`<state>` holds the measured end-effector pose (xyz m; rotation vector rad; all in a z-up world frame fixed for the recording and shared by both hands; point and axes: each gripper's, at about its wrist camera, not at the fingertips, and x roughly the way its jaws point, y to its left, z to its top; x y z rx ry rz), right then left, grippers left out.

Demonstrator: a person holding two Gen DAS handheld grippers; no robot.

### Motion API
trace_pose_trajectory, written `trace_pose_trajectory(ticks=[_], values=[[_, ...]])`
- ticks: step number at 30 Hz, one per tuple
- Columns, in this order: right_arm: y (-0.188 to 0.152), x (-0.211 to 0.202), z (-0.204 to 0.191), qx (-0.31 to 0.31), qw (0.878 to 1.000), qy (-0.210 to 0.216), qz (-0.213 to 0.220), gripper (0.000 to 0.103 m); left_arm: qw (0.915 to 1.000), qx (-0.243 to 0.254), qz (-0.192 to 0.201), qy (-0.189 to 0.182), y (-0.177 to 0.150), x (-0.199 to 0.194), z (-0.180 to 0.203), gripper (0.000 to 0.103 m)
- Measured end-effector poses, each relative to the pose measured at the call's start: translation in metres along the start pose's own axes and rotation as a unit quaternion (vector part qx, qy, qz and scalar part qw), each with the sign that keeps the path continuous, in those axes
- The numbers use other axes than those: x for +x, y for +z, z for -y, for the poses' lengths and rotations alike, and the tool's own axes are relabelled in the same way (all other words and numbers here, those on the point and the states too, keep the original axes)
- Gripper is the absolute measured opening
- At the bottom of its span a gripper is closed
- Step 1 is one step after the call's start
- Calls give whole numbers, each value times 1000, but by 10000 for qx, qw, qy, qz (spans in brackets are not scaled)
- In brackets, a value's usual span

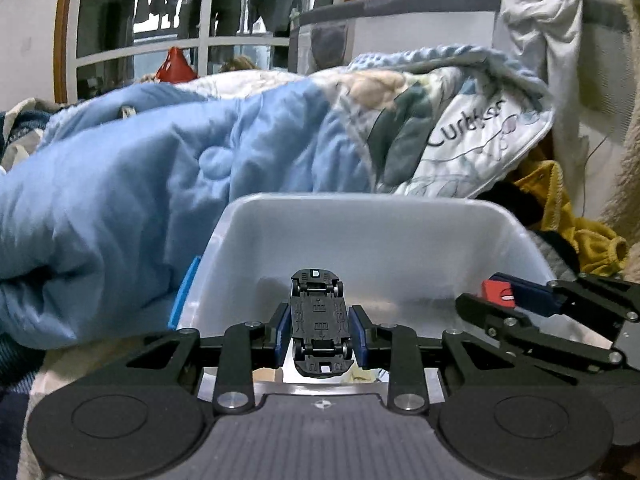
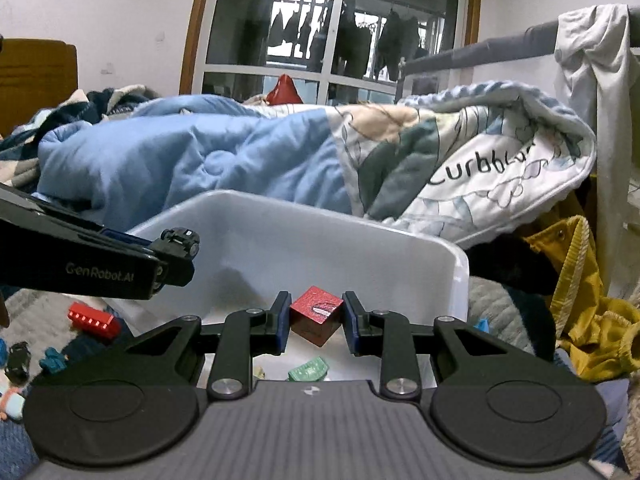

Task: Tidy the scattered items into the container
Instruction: 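Carry the car and red cube over the white bin and open both tools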

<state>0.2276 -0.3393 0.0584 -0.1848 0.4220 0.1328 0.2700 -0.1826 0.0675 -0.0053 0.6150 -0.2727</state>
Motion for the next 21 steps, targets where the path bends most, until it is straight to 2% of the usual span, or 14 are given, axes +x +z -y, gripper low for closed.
trace_pose_trajectory(ticks=[5, 7, 8, 9, 11, 16, 21], values=[[-3, 9, 0, -45, 9999, 27, -151, 31, 9999, -40, -144, -18, -3, 7, -1, 35], [-4, 11, -1, -67, 9998, 32, -208, 32, 9999, 2, -142, 21, -3, 7, 1, 44], [-4, 11, 0, -43, 9998, 15, -208, 37, 9999, 19, -129, 32, -2, 6, 2, 47], [-4, 10, 0, -25, 9998, -8, -201, 47, 9999, 29, -106, 37, -2, 4, 2, 52], [-3, 6, 0, -32, 9999, -90, -132, 59, 10000, 1, -41, 40, -1, -1, 0, 54], [1, -1, -4, -115, 9998, -119, -76, 59, 9999, -91, 103, 21, -3, -21, -7, 54], [7, -16, -14, -277, 9996, -85, 36, 59, 9995, -163, 264, 50, -1, -47, -19, 60]])
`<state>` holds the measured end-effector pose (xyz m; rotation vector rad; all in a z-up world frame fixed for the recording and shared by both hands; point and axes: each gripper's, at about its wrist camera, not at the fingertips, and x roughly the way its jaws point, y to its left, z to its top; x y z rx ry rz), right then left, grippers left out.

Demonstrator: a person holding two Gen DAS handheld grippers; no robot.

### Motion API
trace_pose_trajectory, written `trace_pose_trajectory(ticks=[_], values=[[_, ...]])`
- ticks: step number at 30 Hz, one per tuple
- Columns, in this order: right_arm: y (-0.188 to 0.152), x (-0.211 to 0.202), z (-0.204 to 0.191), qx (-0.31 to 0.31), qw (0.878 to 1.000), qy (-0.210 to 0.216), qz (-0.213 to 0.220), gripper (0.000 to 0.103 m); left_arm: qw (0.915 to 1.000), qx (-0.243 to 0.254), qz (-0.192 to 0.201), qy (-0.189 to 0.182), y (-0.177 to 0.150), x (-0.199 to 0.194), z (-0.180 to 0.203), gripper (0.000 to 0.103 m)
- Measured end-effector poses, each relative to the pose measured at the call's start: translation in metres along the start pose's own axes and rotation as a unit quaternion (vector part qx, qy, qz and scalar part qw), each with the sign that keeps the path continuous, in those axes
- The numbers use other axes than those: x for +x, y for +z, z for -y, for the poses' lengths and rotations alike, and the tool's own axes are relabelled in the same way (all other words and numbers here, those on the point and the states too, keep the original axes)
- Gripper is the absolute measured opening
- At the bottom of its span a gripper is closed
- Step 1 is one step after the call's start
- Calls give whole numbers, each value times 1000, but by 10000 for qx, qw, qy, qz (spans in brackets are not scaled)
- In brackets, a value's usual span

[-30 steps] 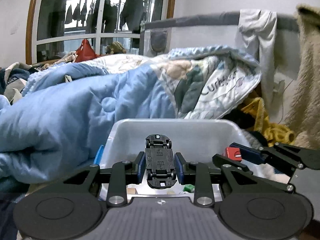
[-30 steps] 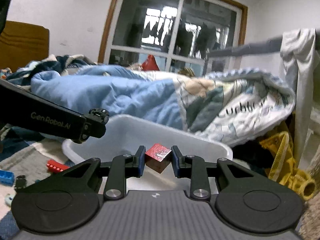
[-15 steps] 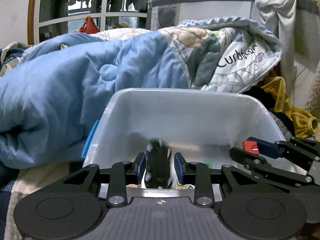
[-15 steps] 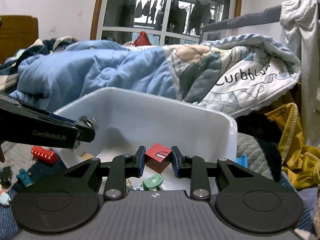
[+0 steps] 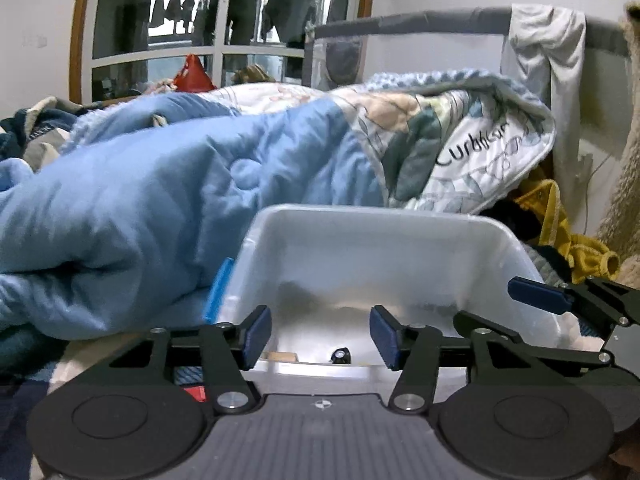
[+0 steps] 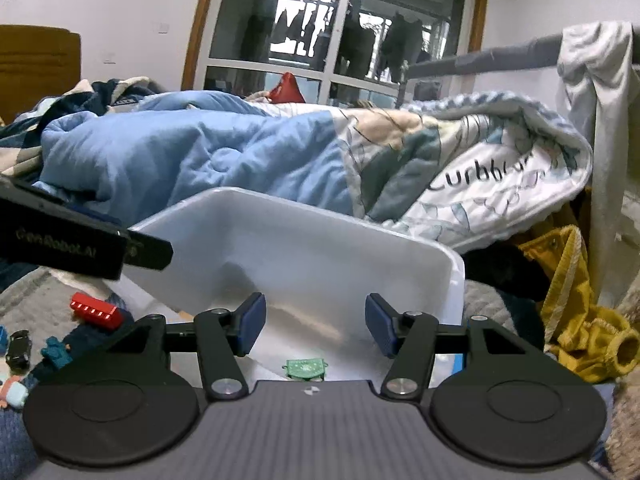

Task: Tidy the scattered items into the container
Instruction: 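Carry the car and red cube over the white bin and open both tools, then move both open tools back toward the remaining toys, then grasp the light blue capsule toy with the left tool while the right tool grasps a wooden cube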

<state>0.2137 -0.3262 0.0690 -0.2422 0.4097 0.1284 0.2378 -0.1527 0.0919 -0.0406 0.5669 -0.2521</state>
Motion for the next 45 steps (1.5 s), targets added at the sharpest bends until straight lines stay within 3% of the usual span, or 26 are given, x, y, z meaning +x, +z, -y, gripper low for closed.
trace_pose_trajectory(ticks=[8, 12, 18, 23, 29, 33, 37, 45], values=[[9, -34, -23, -195, 9994, 118, 247, 60, 9999, -48, 140, 24, -12, -53, -26, 64], [3, -47, -43, -241, 9988, 327, 269, 60, 9997, -62, 66, 242, -36, -77, -50, 69], [-20, -52, -77, -250, 9969, 746, 41, 60, 9980, -195, -322, 516, -85, -95, -89, 69], [-42, -46, -103, -189, 9933, 1108, -254, 60, 9946, -475, -693, 608, -129, -90, -107, 69], [-63, -34, -126, -309, 9886, 1377, -526, 60, 9929, -294, -956, 648, -161, -69, -112, 69], [-73, -22, -131, -288, 9875, 1406, -658, 60, 9945, -187, -933, 449, -163, -54, -115, 69], [-75, -8, -134, -211, 9871, 1412, -722, 60, 9937, -460, -1018, 75, -160, -33, -122, 68], [-73, 28, -144, 72, 9840, 1535, -896, 60, 9935, -187, -1123, 84, -171, -36, -106, 63]])
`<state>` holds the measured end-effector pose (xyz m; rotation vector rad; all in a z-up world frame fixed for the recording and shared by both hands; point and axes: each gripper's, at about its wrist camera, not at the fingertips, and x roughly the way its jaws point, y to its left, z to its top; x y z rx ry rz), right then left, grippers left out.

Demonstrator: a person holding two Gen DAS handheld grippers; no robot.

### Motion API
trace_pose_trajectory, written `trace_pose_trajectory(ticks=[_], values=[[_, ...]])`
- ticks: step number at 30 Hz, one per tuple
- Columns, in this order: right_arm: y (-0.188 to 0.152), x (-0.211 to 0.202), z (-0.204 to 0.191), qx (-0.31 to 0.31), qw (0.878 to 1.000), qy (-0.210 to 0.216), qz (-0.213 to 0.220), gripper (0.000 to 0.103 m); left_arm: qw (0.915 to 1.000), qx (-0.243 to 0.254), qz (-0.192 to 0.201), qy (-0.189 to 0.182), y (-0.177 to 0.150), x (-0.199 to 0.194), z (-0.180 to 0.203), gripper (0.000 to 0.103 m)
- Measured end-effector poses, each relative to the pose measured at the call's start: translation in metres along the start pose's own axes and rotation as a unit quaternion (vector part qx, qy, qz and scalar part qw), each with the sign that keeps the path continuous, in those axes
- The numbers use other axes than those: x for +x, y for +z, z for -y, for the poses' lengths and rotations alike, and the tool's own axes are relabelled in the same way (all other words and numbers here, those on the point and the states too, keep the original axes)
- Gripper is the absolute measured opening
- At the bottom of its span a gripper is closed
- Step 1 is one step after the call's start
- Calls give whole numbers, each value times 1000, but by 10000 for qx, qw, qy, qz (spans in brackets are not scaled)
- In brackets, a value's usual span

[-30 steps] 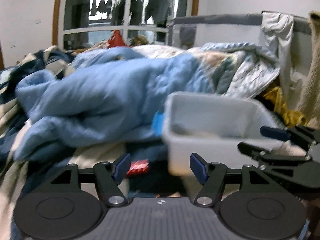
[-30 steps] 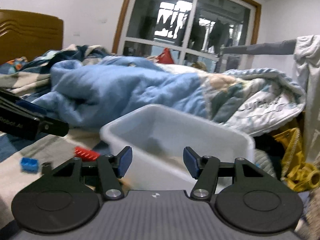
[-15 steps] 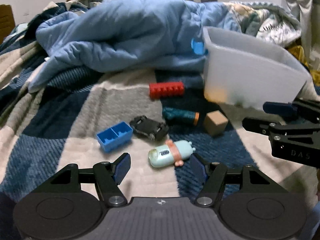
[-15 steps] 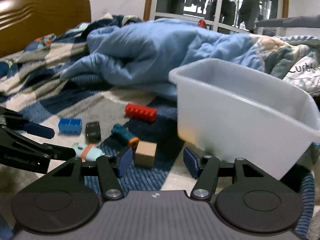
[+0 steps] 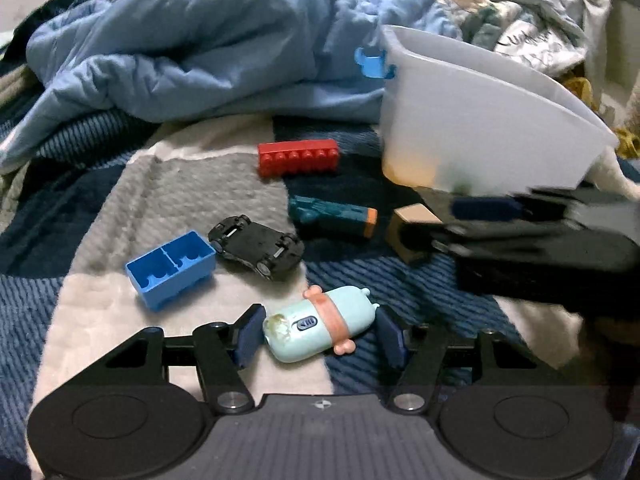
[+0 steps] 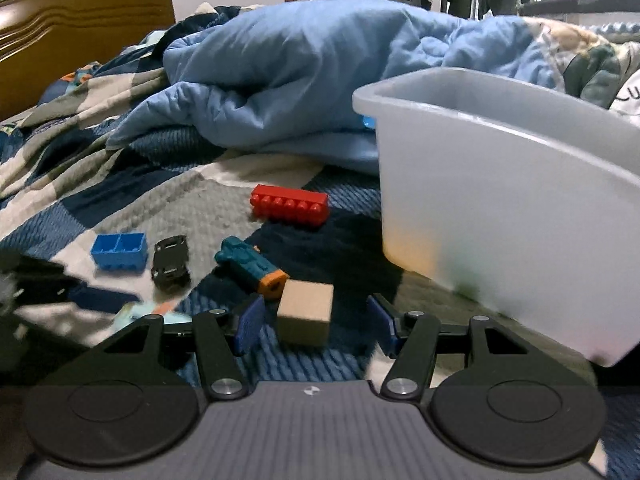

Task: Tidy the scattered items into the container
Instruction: 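Grasp the light blue capsule toy with the left tool while the right tool grasps a wooden cube, then carry the capsule toy and wooden cube over the white bin and open both tools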

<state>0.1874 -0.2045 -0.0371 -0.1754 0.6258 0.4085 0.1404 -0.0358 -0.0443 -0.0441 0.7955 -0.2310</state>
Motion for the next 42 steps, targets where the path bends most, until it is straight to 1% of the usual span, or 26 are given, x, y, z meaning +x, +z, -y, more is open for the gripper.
trace_pose_trajectory(ticks=[1, 2, 4, 5, 11, 15, 19, 27, 34, 37, 42], values=[[1, 5, 0, 2, 10000, -9, -43, 60, 10000, 47, 1, 8, -1, -2, 2, 63], [1, 10, -1, -13, 10000, 18, -93, 58, 10000, 80, 1, 23, -3, -3, 4, 63], [-1, 17, -3, -129, 9995, 75, -279, 37, 10000, 82, 18, 28, -4, -5, 6, 63], [-3, 18, -4, -197, 9992, 90, -339, 33, 10000, 62, 32, 16, -5, -7, 6, 63], [-16, -5, -10, -576, 9979, -162, -235, 33, 9999, 40, 106, -70, -4, -18, 14, 63], [-20, -26, -8, -661, 9972, -283, -211, 33, 9996, 117, 230, -117, 0, -32, 25, 63], [-20, -47, 3, -380, 9982, -393, -233, 33, 9991, 162, 343, -193, 5, -45, 38, 63], [-24, -86, 25, 24, 9978, -661, 45, 33, 9971, 243, 674, -250, 21, -63, 67, 63], [-19, -109, 39, 172, 9965, -743, 351, 33, 9939, 354, 1000, -293, 50, -71, 89, 63], [-10, -118, 45, 173, 9954, -803, 497, 33, 9923, 351, 1133, -343, 66, -73, 96, 63], [10, -134, 58, 164, 9920, -909, 866, 33, 9899, 393, 1299, -421, 98, -73, 107, 63]])
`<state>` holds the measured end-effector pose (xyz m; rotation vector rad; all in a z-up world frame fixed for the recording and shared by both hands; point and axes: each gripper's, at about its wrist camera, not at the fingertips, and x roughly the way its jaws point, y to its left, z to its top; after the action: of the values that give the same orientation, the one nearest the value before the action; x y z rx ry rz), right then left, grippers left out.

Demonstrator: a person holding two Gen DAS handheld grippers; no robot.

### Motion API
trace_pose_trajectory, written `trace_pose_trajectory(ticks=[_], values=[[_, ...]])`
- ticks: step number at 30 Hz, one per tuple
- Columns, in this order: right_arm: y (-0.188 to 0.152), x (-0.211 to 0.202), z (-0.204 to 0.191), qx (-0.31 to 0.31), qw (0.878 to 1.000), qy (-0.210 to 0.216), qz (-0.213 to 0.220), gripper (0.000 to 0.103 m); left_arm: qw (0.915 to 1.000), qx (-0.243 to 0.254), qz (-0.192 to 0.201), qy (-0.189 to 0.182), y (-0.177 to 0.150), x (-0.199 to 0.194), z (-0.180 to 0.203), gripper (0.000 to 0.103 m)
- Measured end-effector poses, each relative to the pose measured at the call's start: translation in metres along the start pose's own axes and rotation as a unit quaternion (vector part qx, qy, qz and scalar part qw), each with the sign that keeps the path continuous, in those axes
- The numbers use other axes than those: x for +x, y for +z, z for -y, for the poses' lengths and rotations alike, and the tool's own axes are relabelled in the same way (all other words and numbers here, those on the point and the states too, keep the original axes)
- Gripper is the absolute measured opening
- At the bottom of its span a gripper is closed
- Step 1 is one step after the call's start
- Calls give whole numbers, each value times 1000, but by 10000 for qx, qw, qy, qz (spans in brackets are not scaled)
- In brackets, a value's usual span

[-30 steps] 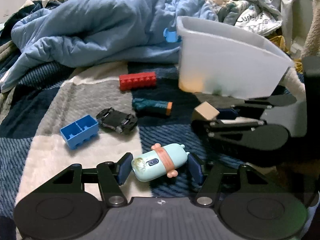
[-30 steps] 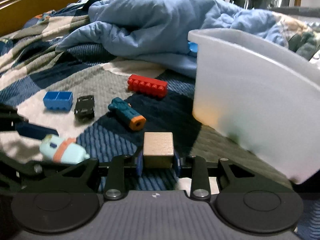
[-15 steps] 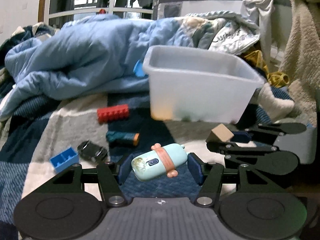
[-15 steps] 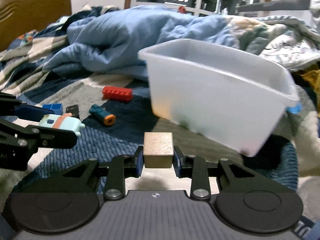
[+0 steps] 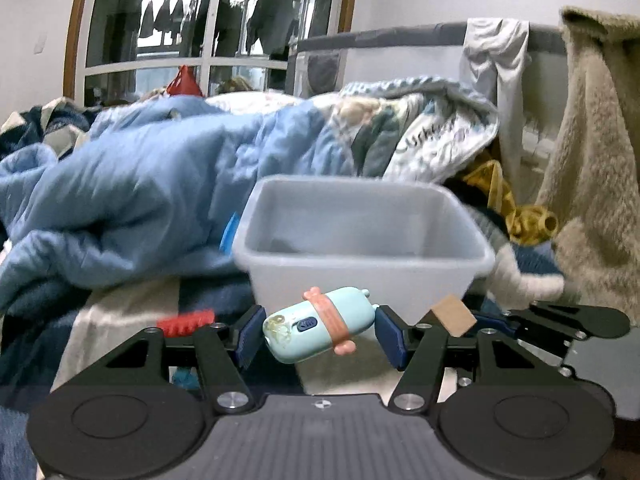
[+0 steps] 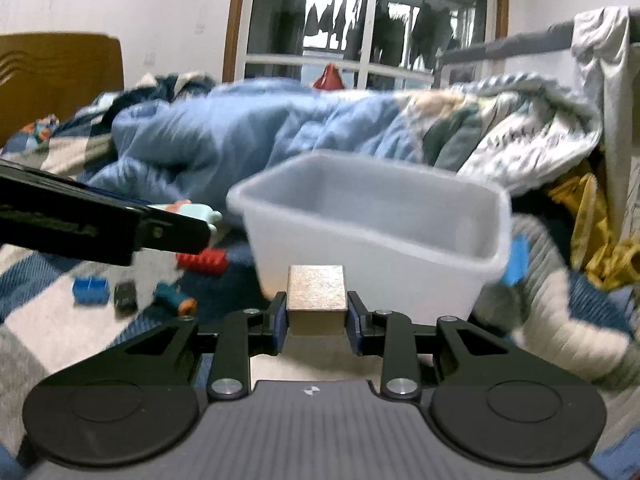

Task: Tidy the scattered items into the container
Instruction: 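Carry the capsule toy and wooden cube over the white bin and open both tools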

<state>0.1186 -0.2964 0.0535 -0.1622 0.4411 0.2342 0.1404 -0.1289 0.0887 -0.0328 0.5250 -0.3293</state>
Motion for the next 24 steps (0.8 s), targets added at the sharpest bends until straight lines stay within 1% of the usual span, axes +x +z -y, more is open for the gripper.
trace_pose_trajectory(ticks=[2, 8, 11, 17, 24], values=[[9, -1, 8, 61, 9998, -44, 163, 33, 10000, 47, 69, 25, 12, 5, 3, 63], [30, 4, 30, 222, 9987, -131, 441, 33, 9997, 14, 245, 31, 43, 22, 9, 63], [41, 9, 40, 233, 9980, -167, 555, 33, 9996, -82, 286, 23, 53, 32, 11, 63], [55, 25, 56, 212, 9977, -206, 616, 33, 9995, -153, 292, 33, 71, 61, 12, 63], [59, 53, 69, 233, 9979, -219, 558, 33, 9999, -21, 74, 120, 79, 102, 12, 63]])
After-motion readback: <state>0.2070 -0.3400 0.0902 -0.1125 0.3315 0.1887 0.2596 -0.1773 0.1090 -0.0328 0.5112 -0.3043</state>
